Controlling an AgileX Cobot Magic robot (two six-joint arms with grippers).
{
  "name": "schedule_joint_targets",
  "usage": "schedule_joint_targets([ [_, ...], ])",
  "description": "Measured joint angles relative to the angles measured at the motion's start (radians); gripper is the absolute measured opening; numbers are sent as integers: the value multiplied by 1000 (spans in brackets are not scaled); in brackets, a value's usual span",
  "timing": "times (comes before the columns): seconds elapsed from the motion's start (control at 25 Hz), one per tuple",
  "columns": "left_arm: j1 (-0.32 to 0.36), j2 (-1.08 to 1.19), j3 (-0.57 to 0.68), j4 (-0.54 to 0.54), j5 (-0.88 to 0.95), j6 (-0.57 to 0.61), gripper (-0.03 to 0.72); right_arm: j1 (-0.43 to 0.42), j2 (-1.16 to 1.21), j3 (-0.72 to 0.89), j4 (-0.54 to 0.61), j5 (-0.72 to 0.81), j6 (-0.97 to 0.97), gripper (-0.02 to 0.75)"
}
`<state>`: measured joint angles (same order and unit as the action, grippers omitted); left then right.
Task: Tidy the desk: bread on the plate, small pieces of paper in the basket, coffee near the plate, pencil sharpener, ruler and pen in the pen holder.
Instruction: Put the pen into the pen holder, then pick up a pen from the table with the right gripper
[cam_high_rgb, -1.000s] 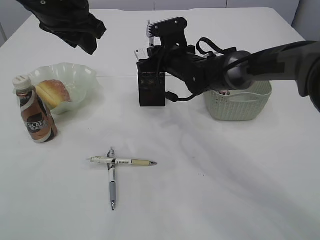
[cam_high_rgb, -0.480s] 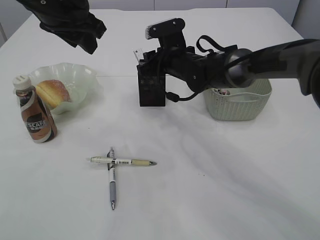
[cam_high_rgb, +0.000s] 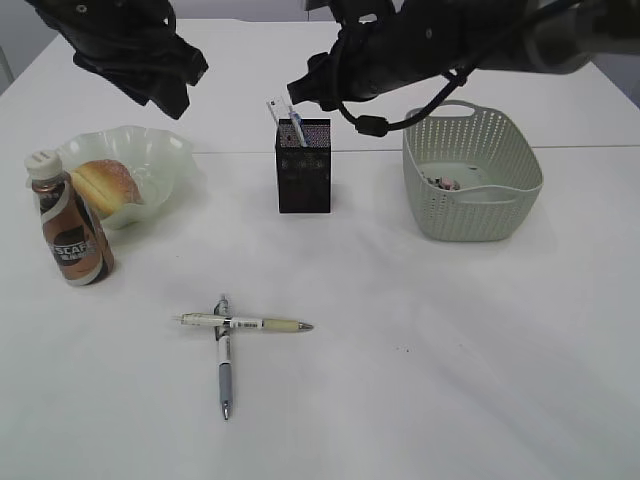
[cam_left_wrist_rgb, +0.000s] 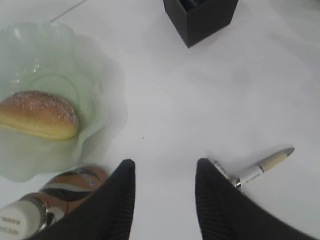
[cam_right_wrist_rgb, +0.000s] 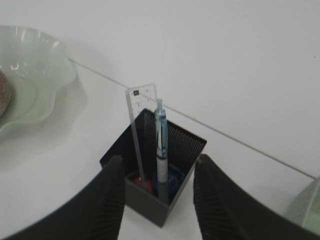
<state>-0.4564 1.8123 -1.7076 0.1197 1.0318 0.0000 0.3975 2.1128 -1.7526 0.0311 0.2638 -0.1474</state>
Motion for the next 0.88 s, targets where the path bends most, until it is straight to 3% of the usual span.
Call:
schedule_joint_targets([
  [0.2,0,0,-19,-2,131,-9,299,16,-77,0,0,195,0,333],
  [0.4,0,-28,-90,9,203,-90,298,68,-126,0,0,324,-10,333],
  [0.64,0,-153,-123,45,213,-153,298,115,-132,0,26,482,-175,333],
  [0.88,0,-265,-124,74,224,-161,298,115,-132,0,169,642,-432,333],
])
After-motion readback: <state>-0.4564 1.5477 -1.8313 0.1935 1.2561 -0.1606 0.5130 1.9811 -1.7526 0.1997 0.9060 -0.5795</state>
